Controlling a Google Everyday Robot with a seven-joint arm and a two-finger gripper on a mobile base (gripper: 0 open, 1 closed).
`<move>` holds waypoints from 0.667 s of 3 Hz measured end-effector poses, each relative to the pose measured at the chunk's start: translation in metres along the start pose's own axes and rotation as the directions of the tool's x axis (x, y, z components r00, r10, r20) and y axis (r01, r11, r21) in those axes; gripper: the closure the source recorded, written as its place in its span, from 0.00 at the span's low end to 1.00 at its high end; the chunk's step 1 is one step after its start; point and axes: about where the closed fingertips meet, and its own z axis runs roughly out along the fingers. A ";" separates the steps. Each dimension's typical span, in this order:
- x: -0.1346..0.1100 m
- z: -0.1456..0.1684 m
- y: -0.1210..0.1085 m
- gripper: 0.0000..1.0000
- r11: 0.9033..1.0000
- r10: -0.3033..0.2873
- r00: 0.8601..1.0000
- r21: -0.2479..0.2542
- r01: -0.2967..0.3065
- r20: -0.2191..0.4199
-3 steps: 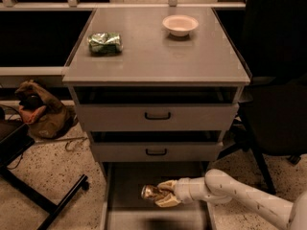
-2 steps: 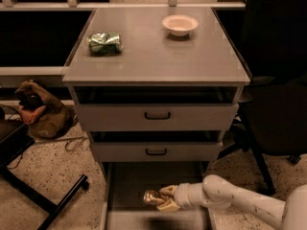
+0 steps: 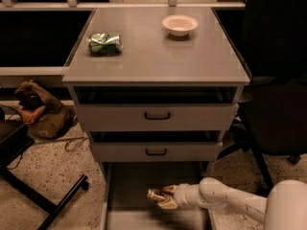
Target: Place orange can into bottom drawer
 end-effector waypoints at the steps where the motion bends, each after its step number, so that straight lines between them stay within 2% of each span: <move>1: 0.003 0.005 0.002 1.00 1.000 0.002 1.000 -0.007 -0.002 -0.003; 2: 0.030 0.027 0.003 1.00 1.000 0.018 0.998 -0.020 -0.019 -0.052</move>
Offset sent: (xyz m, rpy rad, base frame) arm -0.0024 -0.0040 -0.0897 -0.1068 0.0913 -0.0036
